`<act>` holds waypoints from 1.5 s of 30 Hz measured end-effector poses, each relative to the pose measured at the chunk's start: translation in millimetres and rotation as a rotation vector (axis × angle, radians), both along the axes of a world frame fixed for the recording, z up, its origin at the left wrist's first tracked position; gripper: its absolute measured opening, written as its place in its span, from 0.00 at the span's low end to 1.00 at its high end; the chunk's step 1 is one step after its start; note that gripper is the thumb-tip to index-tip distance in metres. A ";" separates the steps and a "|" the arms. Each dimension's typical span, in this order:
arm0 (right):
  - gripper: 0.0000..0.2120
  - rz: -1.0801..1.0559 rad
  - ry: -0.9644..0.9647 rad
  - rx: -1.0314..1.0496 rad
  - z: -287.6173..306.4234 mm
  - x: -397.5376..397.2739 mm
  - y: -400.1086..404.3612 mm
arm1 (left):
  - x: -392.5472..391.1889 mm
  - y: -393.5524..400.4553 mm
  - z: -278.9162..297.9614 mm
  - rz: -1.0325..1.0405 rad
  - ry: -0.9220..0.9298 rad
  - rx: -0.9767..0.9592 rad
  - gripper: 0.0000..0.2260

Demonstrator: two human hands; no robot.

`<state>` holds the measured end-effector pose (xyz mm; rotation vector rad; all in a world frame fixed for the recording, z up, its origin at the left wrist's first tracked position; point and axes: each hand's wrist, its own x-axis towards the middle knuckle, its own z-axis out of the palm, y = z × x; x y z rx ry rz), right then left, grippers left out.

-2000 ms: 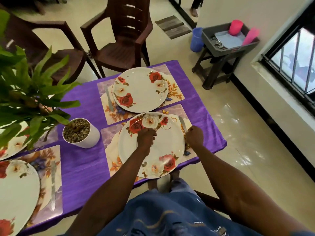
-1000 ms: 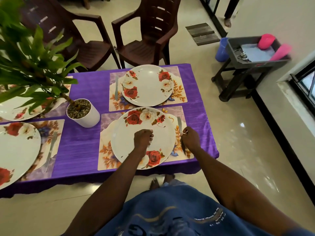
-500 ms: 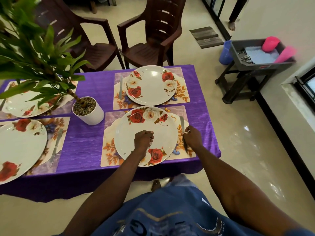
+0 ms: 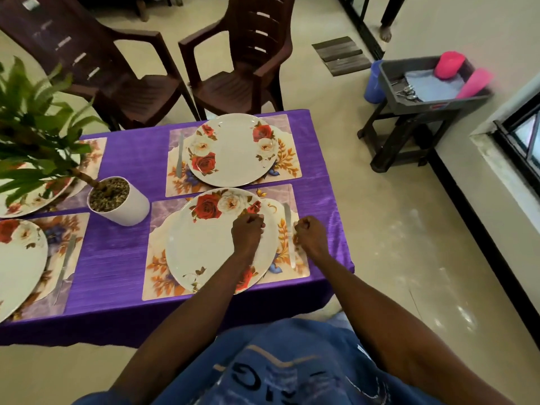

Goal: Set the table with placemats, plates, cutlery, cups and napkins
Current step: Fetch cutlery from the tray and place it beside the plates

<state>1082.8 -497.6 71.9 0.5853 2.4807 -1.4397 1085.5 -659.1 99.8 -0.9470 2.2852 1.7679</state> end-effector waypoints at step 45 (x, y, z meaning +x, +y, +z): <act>0.11 -0.126 -0.287 0.246 -8.1 -349.4 414.6 | -415.5 409.6 -57.1 -1.179 -0.075 -0.808 0.11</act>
